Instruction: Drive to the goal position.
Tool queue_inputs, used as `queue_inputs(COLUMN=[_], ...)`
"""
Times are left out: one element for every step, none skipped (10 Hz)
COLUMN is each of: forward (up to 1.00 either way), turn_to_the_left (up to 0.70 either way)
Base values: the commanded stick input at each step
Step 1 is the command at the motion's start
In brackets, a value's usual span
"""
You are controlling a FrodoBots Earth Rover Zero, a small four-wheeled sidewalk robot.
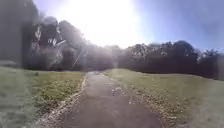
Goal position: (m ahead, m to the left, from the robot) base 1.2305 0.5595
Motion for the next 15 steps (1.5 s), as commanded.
queue_inputs(forward=[0.50,0.50,0.50,0.50,0.50,0.50,0.50,0.50,0.50,0.50,0.50,0.50,0.50,0.50,0.50], turn_to_the_left=[0.00,0.00,0.00,0.05,0.21,0.00,0.00,0.00,0.00,0.00,0.00,0.00,0.00,0.00,0.04])
